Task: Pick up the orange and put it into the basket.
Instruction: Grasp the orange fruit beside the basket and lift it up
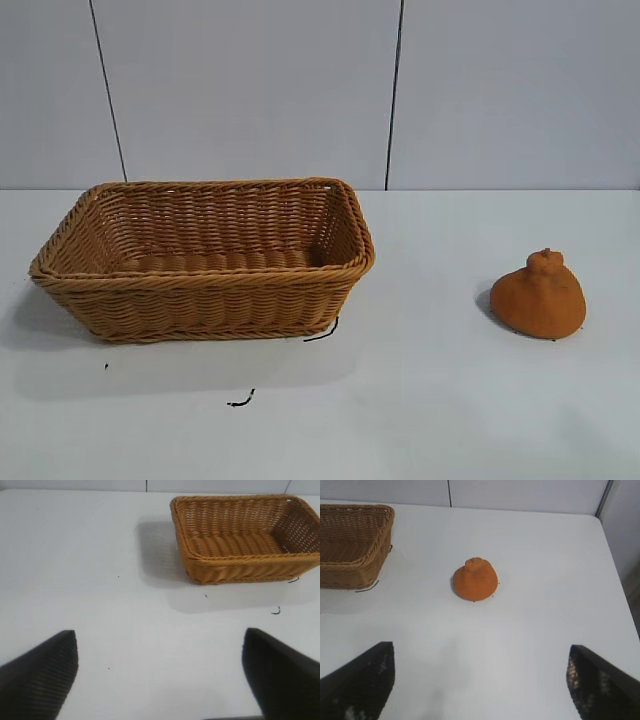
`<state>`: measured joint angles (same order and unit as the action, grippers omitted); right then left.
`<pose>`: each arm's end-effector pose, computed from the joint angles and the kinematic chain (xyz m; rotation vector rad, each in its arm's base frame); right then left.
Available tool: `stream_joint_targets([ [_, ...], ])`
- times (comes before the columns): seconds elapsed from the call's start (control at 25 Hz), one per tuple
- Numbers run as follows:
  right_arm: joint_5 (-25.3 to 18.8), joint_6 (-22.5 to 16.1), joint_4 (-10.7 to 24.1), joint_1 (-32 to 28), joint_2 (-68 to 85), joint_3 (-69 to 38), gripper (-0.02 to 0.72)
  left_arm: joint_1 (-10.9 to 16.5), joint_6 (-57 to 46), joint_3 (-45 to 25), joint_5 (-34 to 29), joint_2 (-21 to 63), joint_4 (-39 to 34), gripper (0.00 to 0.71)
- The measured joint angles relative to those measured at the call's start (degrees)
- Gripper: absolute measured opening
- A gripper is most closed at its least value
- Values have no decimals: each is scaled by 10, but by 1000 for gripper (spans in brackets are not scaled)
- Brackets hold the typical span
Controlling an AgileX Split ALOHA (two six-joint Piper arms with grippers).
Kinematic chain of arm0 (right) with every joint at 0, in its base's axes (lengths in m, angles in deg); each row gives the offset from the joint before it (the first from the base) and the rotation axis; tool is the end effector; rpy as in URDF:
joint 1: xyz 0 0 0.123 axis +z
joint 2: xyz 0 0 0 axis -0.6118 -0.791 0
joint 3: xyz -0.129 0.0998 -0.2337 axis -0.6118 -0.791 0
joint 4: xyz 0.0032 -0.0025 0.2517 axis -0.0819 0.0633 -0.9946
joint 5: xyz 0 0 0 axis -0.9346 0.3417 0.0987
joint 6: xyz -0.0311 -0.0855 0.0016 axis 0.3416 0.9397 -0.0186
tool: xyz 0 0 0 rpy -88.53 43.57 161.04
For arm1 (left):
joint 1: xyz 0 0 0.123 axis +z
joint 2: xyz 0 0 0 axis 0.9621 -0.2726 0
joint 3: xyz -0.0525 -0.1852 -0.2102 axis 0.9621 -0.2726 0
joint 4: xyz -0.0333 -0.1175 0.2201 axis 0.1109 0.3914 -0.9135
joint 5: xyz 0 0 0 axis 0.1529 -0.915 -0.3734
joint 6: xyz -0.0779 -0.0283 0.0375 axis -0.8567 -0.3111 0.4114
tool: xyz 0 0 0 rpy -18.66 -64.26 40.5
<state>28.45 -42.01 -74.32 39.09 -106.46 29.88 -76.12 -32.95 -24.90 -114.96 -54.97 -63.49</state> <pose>0.1247 0.0055 0.3292 0.0063 2.4647 0.0616 -0.0067 -0.0041 0.2774 0.0376 2.0446 -0.0868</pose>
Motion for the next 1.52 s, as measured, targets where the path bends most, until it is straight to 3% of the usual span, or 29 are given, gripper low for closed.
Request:
stream_joint_targets([
  [0.24,5,-12,-24,0,-242,119,661,0,0,0,0,0,0,639],
  [0.68,14,-6,-33,0,-562,332,654,0,0,0,0,0,0,639],
  [1.0,24,13,-47,0,-673,345,648,0,0,0,0,0,0,639],
  [1.52,114,13,-53,0,-795,346,622,0,0,0,0,0,0,639],
])
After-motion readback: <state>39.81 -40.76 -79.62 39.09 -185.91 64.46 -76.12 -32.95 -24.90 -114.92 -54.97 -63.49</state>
